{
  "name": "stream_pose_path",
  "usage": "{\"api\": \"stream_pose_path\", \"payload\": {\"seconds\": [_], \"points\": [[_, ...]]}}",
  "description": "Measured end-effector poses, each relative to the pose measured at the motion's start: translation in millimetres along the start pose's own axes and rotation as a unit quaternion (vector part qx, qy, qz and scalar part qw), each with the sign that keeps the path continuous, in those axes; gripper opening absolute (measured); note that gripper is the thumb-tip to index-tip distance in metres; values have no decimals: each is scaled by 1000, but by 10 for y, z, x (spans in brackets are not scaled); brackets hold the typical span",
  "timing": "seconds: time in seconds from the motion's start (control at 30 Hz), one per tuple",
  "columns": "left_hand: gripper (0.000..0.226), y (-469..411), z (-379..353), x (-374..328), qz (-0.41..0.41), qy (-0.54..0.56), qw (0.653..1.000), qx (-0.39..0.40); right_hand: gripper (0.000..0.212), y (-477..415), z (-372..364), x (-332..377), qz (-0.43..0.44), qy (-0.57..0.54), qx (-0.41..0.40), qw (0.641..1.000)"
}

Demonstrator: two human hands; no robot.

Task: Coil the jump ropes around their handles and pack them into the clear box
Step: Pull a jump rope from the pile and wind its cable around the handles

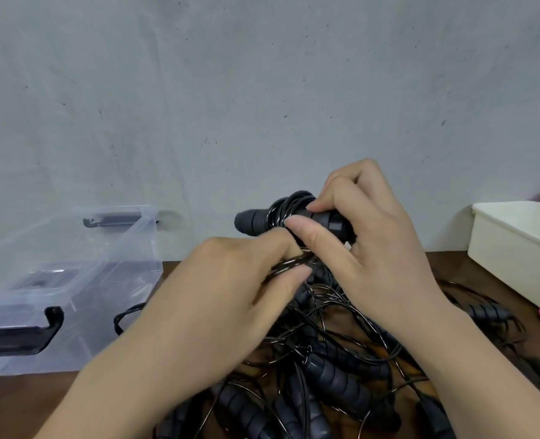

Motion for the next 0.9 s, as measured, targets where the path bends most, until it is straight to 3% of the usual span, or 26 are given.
{"api": "stream_pose_path", "payload": {"seconds": [0.17, 0.33, 0.47, 0.57, 0.63, 0.8, 0.87, 0.9], "points": [[22, 11, 268, 187, 26, 65, 996, -63, 31, 45, -161, 23, -30, -40, 66, 997], [19, -30, 347, 398, 39, 106, 992, -63, 36, 74, -212, 132, -20, -85, 124, 988], [14, -52, 246, 507, 49, 203, 977, -43, 39, 94, -183, 187, -52, -221, 165, 960], [20, -81, 125, 480, 29, 276, 961, -18, 38, 98, -119, 260, -77, -323, 147, 932], [25, -109, -53, 532, 62, 311, 948, 13, 38, 84, -77, 284, -87, -365, 123, 919], [41, -58, -559, 569, 233, 241, 933, 128, 37, 29, 39, 264, -112, -420, 53, 899], [48, 12, -631, 394, 255, 226, 928, 148, 40, 10, 92, 256, -112, -422, 14, 900], [50, 1, -649, 288, 228, 246, 933, 132, 41, 6, 106, 255, -112, -416, -5, 902]]}}
Point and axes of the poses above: each hand's wrist, its own y-axis away from the middle knuckle, its own z-axis out of the back of the hand, x = y × z, the point moved 5 cm from there along -y, towards the middle knuckle, and after that the axes turned 3 degrees about -y, right-handed, at the moved point
